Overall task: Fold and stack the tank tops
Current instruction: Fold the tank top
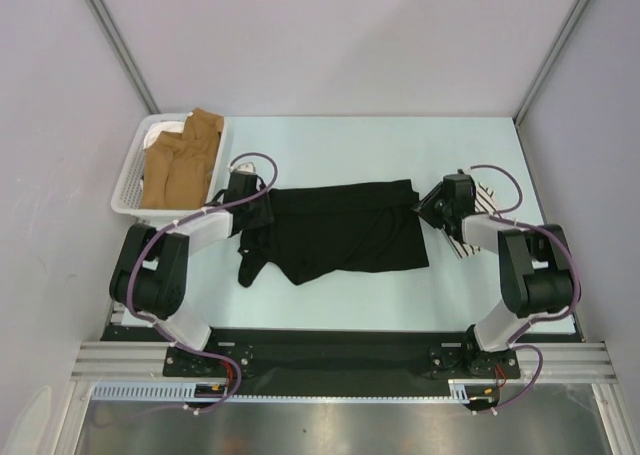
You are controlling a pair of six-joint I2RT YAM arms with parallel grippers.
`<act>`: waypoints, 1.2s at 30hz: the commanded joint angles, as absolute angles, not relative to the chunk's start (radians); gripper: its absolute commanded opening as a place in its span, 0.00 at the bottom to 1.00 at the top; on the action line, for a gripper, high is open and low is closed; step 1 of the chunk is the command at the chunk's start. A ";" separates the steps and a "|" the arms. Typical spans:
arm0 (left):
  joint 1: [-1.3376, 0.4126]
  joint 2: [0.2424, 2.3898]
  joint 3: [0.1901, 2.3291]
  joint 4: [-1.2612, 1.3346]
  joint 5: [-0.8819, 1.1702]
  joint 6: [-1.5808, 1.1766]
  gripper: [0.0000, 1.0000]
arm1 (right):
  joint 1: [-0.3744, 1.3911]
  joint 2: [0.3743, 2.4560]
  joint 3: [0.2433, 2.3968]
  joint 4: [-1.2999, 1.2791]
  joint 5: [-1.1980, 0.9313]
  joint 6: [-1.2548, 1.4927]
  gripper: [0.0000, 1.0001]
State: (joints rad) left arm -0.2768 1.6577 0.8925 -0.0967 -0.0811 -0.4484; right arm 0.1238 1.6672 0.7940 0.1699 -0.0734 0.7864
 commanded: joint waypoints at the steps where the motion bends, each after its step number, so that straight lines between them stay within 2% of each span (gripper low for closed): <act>1: -0.279 1.546 0.847 -0.023 -0.112 -0.474 0.53 | 0.137 1.543 0.727 0.212 0.043 0.785 0.35; 2: -0.279 1.508 0.822 -0.023 -0.115 -0.479 0.65 | 0.137 1.520 0.710 0.215 0.048 0.790 0.43; 8: -0.278 1.378 0.773 -0.078 -0.167 -0.515 0.83 | 0.158 1.370 0.626 0.144 0.075 0.755 0.60; 13: -0.269 1.408 0.813 -0.228 -0.207 -0.560 0.83 | 0.169 1.281 0.574 0.046 0.080 0.756 0.64; 22: -0.196 1.526 0.815 -0.201 -0.143 -0.589 0.84 | 0.230 1.149 0.528 -0.254 0.189 0.827 0.61; 27: -0.175 1.606 0.859 -0.186 -0.132 -0.586 0.84 | 0.284 1.083 0.473 -0.279 0.184 0.885 0.61; 36: -0.175 1.661 0.907 -0.181 -0.114 -0.592 0.81 | 0.324 1.152 0.462 -0.279 0.190 0.931 0.59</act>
